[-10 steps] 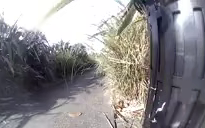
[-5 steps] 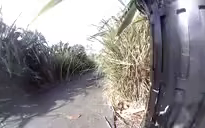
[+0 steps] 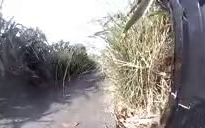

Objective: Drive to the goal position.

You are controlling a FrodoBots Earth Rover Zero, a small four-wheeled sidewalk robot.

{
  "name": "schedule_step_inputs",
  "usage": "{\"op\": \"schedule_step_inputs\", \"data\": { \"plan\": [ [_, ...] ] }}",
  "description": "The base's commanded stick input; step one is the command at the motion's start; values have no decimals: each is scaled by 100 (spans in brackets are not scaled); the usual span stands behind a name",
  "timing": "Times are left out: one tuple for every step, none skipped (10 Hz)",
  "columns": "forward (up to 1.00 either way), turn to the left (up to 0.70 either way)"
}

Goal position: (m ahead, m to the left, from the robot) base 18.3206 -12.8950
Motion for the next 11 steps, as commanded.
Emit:
{"op": "schedule_step_inputs", "data": {
  "plan": [
    [45, 27],
    [45, 27],
    [45, 27],
    [45, 27],
    [45, 27],
    [45, 27],
    [45, 27],
    [45, 27],
    [45, 27],
    [45, 27],
    [45, 27]
  ]
}}
